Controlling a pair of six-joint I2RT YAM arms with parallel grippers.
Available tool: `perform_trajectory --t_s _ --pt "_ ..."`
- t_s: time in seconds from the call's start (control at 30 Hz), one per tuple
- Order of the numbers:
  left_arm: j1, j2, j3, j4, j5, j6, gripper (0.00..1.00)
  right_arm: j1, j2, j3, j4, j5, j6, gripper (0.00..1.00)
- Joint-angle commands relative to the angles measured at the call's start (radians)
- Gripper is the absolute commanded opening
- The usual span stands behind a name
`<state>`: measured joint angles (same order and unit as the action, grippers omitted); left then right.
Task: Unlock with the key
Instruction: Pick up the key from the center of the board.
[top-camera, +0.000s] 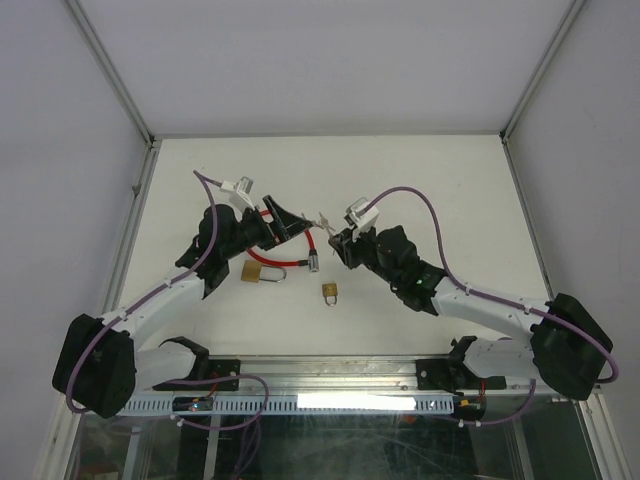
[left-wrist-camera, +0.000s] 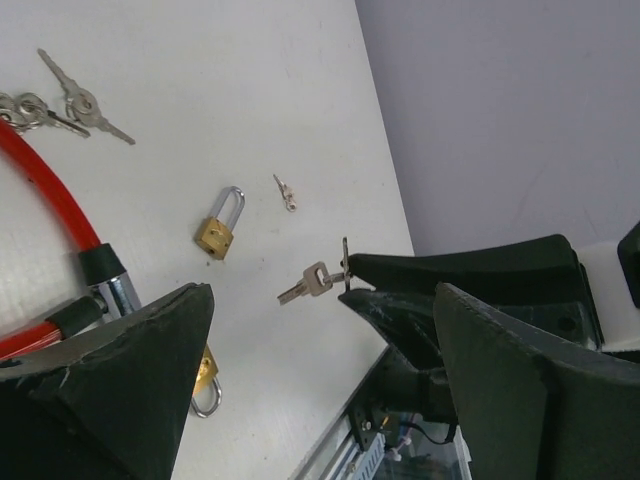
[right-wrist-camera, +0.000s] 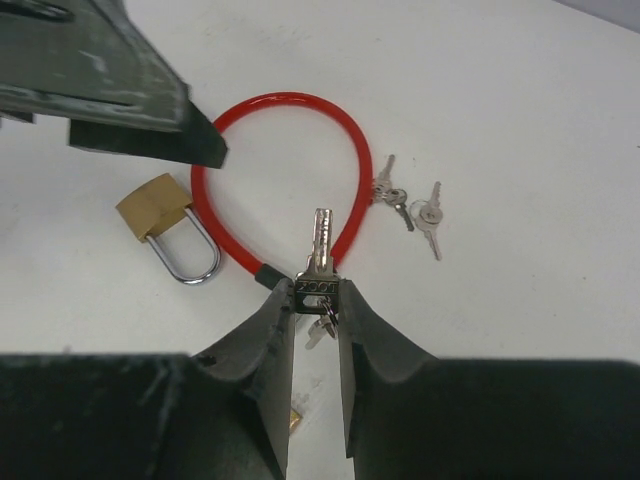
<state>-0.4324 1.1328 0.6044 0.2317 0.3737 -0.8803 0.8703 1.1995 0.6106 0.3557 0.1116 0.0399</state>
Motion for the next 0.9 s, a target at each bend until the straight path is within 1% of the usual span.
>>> perform_trajectory --t_s 0.0,0.27,0.4,0.57,0.7,0.77,0.87 --pt "-0.041 0.047 -0.003 0.204 0.013 -0.074 0.93 0.058 -0.038 -0.009 0.142 0.034 -0.046 0.08" --pt "-0.087 0.111 0.003 0.258 -0.031 -0.109 0.85 0.112 -0.029 -0.024 0.211 0.053 -0.067 0.08" --pt "-0.097 0.127 0.000 0.276 -0.024 -0.114 0.78 0.120 -0.026 -0.024 0.220 0.065 -0.067 0.08" --pt "-0.110 0.132 -0.026 0.331 -0.024 -0.126 0.62 0.128 -0.010 -0.023 0.242 0.068 -0.057 0.08" --pt "-0.114 0.135 -0.028 0.337 -0.024 -0.126 0.52 0.134 0.006 -0.021 0.257 0.075 -0.053 0.08" --pt "-0.117 0.137 -0.027 0.337 -0.024 -0.127 0.48 0.135 0.009 -0.019 0.262 0.080 -0.053 0.08" --pt "-0.120 0.140 -0.028 0.339 -0.025 -0.129 0.44 0.137 0.015 -0.017 0.264 0.086 -0.051 0.08"
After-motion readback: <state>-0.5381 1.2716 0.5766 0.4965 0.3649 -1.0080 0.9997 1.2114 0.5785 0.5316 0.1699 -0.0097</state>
